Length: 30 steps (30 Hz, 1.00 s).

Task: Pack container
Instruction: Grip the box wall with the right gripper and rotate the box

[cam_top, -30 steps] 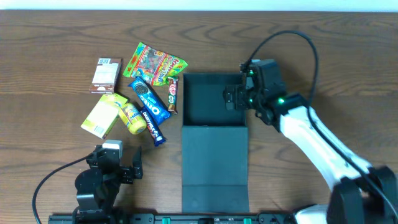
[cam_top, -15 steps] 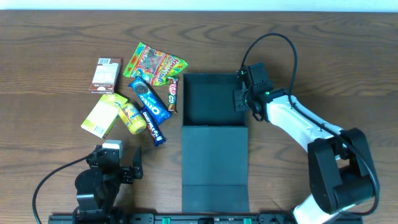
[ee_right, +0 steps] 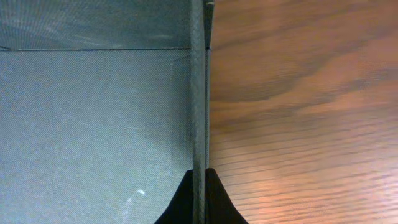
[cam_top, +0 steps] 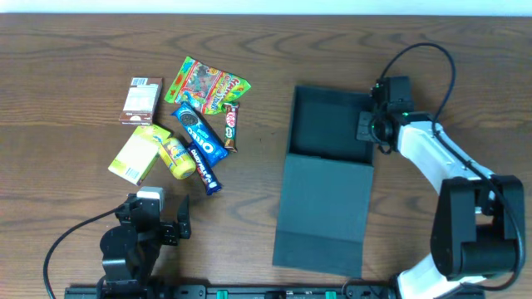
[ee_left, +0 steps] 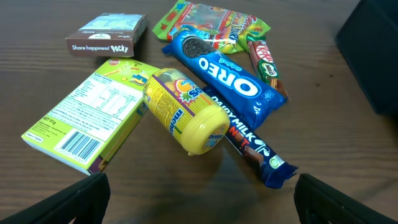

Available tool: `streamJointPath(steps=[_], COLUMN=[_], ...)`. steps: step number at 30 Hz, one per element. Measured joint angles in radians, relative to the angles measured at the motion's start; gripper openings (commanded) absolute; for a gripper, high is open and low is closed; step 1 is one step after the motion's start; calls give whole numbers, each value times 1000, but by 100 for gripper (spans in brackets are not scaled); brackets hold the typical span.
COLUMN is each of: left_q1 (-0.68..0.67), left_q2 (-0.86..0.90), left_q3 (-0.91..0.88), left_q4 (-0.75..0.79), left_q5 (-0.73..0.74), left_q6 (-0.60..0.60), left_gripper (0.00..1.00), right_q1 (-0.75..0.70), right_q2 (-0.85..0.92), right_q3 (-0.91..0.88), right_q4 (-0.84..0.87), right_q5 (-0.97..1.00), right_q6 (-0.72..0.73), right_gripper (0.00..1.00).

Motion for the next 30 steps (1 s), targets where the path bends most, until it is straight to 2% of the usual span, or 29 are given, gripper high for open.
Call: streamJointPath(steps=[5, 12, 23, 30], left_q1=[0, 0, 0, 0], left_q2=[0, 0, 0, 0], left_q3=[0, 0, 0, 0], left_q4=[0, 0, 0, 0], left_q5=[0, 0, 0, 0], left_q6=[0, 0, 0, 0], left_gripper=[95, 96, 96, 96], right_q1=[-8, -9, -15, -95], right_q2=[-9, -9, -9, -11], right_q3=[0, 0, 0, 0], right_q4=[11, 7, -82, -133], right_q5=[8, 13, 72, 120], right_q6=[108, 170, 390, 510], right_gripper=[2, 1, 1, 1])
